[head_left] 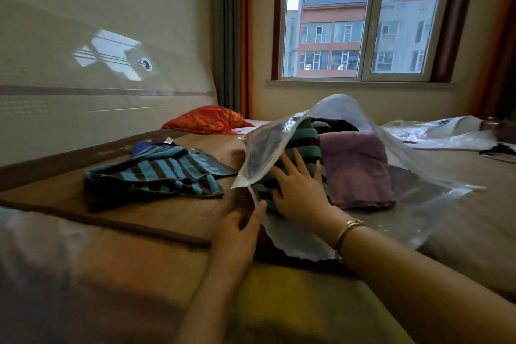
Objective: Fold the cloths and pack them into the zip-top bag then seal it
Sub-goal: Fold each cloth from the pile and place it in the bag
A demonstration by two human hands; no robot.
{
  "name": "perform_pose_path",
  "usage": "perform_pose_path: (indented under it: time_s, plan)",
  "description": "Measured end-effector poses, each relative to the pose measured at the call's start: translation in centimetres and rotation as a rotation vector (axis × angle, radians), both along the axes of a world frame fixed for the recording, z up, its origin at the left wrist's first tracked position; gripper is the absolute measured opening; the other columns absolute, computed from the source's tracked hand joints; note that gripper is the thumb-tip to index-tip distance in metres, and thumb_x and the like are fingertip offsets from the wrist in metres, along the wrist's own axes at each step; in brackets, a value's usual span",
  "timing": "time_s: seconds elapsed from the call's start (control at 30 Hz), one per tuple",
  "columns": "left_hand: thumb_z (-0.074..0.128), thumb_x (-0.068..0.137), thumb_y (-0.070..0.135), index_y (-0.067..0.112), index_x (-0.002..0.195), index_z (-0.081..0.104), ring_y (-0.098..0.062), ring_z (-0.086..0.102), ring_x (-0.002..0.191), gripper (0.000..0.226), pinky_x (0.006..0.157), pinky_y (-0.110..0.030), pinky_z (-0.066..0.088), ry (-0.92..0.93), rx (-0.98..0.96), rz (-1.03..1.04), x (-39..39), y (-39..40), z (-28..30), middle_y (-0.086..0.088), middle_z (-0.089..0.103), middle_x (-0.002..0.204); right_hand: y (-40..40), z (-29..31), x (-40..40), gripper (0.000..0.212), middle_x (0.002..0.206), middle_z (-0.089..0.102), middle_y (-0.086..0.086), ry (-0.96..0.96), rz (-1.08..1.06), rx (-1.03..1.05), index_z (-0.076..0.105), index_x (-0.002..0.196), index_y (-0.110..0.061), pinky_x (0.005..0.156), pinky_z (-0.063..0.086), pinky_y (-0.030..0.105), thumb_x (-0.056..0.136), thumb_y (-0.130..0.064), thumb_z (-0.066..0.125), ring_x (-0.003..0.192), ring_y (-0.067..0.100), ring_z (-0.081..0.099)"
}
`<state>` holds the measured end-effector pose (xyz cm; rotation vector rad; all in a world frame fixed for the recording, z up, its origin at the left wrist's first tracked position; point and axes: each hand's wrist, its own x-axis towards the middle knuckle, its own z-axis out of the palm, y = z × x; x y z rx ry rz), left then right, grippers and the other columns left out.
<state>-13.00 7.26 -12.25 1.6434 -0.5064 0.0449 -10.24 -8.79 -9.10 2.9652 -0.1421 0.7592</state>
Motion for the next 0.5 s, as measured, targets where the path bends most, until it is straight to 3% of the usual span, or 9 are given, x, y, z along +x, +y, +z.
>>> perform_pose_path:
  time_s: [0.1, 0.2, 0.27, 0.33, 0.43, 0.5]
  plan:
    - [0.051, 0.092, 0.045, 0.012, 0.069, 0.060, -0.014, 0.060, 0.067, 0.041, 0.059, -0.021, 0.046, 0.063, 0.028, 0.056, -1.3, 1.7, 0.7, -0.002, 0.064, 0.066, 1.8, 0.0, -4.7, 0.051, 0.152, 0.026, 0.010, -0.072, 0.007, 0.038, 0.035, 0.142, -0.020, 0.114, 0.021, 0.050, 0.093, -0.028, 0.044, 0.141, 0.030, 0.019]
    - [0.044, 0.099, 0.038, 0.006, 0.077, 0.062, -0.017, 0.061, 0.072, 0.043, 0.061, -0.026, 0.042, 0.064, 0.086, 0.111, -2.3, 3.9, 1.2, -0.008, 0.068, 0.075, 4.2, 0.6, -7.9, 0.043, 0.115, 0.053, 0.011, -0.270, 0.078, 0.025, 0.052, 0.119, -0.010, 0.089, 0.045, 0.045, 0.082, -0.025, 0.039, 0.105, 0.030, 0.048]
    - [0.043, 0.101, 0.029, 0.009, 0.073, 0.061, -0.018, 0.058, 0.070, 0.039, 0.060, -0.025, 0.041, 0.067, 0.105, 0.161, -2.5, 5.6, 1.2, -0.006, 0.067, 0.073, 6.5, 1.0, -9.2, 0.038, 0.100, 0.055, 0.008, -0.353, 0.194, 0.051, 0.055, 0.105, -0.010, 0.077, 0.048, 0.039, 0.077, -0.026, 0.034, 0.089, 0.025, 0.050]
    - [0.043, 0.100, 0.022, 0.011, 0.073, 0.060, -0.016, 0.056, 0.068, 0.034, 0.059, -0.025, 0.040, 0.109, 0.118, 0.205, -2.4, 7.4, 1.0, -0.005, 0.067, 0.073, 9.4, 1.1, -9.9, 0.027, 0.098, 0.057, 0.006, -0.357, 0.315, 0.041, 0.054, 0.100, -0.013, 0.074, 0.048, 0.034, 0.081, -0.024, 0.038, 0.085, 0.020, 0.052]
    - [0.043, 0.100, 0.019, 0.011, 0.083, 0.062, -0.014, 0.058, 0.072, 0.027, 0.062, -0.025, 0.042, 0.178, 0.122, 0.286, -1.7, 10.1, 0.9, -0.005, 0.068, 0.080, 13.3, 0.1, -9.0, 0.015, 0.103, 0.058, 0.002, -0.291, 0.439, -0.033, 0.056, 0.102, -0.016, 0.075, 0.049, 0.025, 0.087, -0.018, 0.053, 0.089, 0.014, 0.055]
    - [0.043, 0.099, 0.019, 0.011, 0.087, 0.063, -0.015, 0.059, 0.077, 0.025, 0.065, -0.027, 0.043, 0.207, 0.125, 0.353, -0.9, 11.8, 0.6, -0.004, 0.068, 0.083, 15.1, -1.2, -6.7, 0.017, 0.112, 0.054, -0.001, -0.190, 0.462, -0.023, 0.055, 0.107, -0.018, 0.075, 0.046, 0.020, 0.091, -0.019, 0.052, 0.097, 0.012, 0.052]
